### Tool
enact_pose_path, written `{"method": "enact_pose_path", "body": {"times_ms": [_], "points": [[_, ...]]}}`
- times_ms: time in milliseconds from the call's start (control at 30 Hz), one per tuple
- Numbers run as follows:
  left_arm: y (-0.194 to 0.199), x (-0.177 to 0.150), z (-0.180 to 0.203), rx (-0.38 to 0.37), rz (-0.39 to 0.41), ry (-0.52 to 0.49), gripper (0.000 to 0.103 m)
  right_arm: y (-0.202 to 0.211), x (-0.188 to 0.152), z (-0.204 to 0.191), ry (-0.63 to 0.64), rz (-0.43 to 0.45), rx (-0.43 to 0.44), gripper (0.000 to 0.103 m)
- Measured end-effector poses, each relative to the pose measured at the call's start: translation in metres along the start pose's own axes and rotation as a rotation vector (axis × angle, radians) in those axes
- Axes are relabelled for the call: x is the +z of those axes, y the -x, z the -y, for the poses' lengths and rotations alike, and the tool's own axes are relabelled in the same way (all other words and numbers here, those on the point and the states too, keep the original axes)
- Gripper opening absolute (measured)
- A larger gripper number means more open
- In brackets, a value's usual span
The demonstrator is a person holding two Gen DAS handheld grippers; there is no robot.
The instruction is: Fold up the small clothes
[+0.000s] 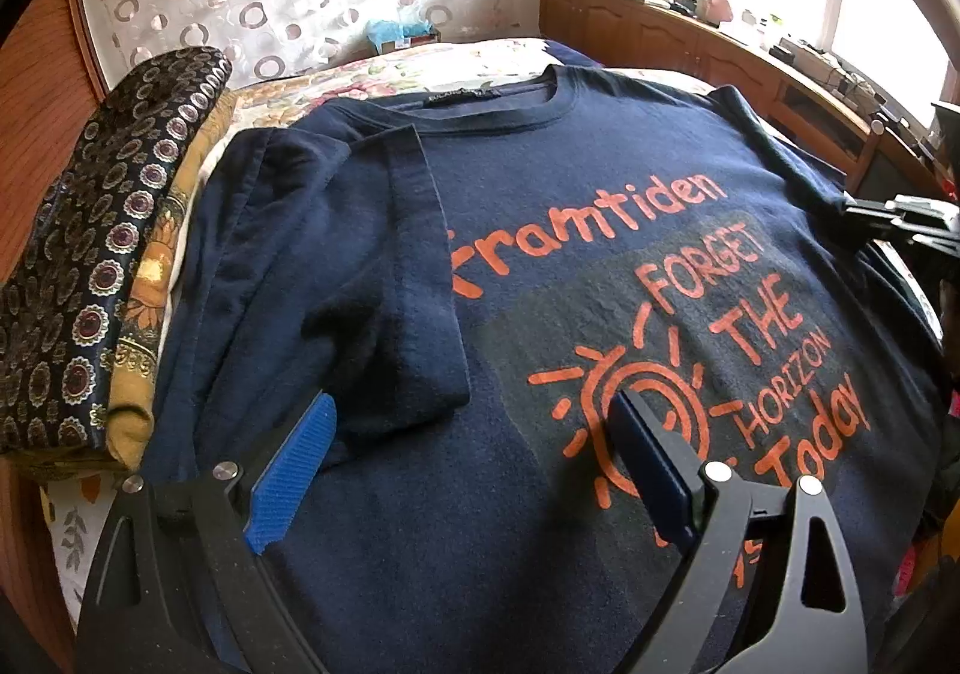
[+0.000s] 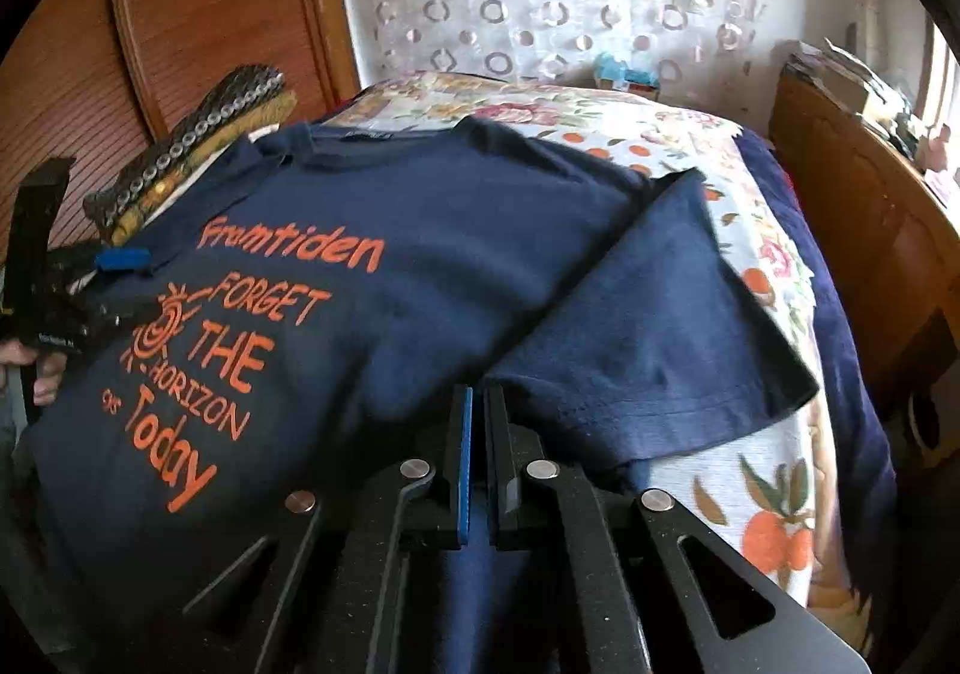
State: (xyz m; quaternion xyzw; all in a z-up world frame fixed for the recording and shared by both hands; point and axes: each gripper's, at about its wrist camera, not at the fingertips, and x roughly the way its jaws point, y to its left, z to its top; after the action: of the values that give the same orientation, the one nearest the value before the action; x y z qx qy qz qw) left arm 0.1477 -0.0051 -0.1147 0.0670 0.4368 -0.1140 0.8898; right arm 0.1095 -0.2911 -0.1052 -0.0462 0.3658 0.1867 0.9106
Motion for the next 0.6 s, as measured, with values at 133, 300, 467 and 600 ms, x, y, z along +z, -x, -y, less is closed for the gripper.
{"method": "enact_pose_path", "body": {"times_ms": [133, 300, 467, 600], "points": [[0.018, -0.002, 0.000, 0.006, 0.062, 0.002, 0.092, 0.026, 0.001, 0.006, -0.041, 0.071, -0.043, 0.047], [0.046, -0.001, 0.005, 0.009, 0.138, 0.008, 0.092, 0.027, -0.002, 0.040, -0.141, 0.090, -0.109, 0.048], [0.066, -0.005, 0.010, -0.008, 0.185, 0.022, 0.092, -0.009, -0.006, 0.070, -0.224, 0.017, -0.165, 0.048], [0.074, -0.009, 0.016, -0.022, 0.202, 0.029, 0.092, -0.029, -0.002, 0.076, -0.245, -0.027, -0.199, 0.048]]}}
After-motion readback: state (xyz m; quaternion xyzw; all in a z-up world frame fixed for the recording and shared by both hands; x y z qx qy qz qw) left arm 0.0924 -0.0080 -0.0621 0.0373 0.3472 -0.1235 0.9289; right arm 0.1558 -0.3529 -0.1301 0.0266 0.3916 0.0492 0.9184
